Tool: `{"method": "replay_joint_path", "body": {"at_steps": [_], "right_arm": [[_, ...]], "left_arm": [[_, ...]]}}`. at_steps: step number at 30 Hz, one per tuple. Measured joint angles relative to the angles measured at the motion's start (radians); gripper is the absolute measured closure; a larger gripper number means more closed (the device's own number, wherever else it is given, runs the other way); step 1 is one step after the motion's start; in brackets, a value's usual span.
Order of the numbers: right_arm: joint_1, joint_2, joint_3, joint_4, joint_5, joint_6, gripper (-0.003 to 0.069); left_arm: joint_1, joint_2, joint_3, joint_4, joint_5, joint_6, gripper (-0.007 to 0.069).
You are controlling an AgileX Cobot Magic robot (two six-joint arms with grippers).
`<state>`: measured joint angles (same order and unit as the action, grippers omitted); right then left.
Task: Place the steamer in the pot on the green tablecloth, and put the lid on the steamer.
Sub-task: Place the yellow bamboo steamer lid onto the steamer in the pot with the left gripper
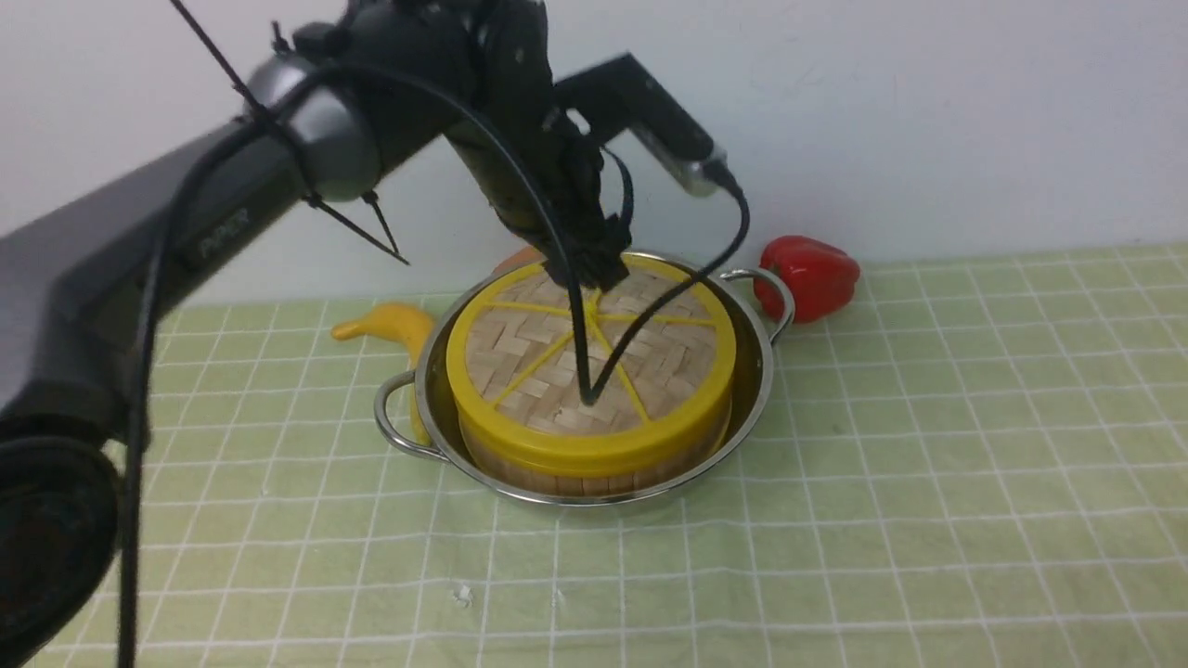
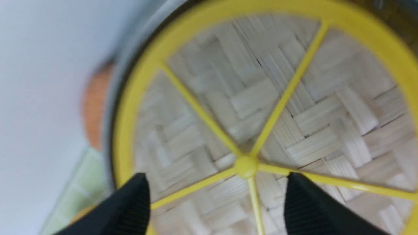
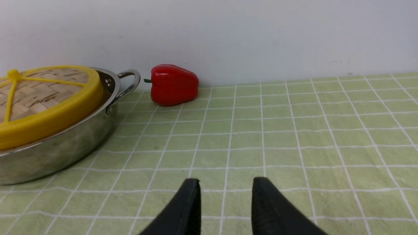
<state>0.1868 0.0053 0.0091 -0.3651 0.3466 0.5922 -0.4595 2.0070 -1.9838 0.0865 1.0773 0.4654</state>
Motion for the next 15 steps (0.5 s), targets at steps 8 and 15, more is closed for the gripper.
{"method": "replay_joint_path", "body": {"at_steps": [8, 15], "right_arm": [[0.000, 0.000, 0.000, 0.000, 0.000, 0.000, 0.0419], [0.000, 0.000, 0.000, 0.000, 0.000, 0.000, 0.0419]], "left_arm": [[0.000, -0.206, -0.035, 0.000, 0.078, -0.090, 0.0045], [0.000, -0.243, -0.035, 0.000, 0.066, -0.091, 0.0090]]}}
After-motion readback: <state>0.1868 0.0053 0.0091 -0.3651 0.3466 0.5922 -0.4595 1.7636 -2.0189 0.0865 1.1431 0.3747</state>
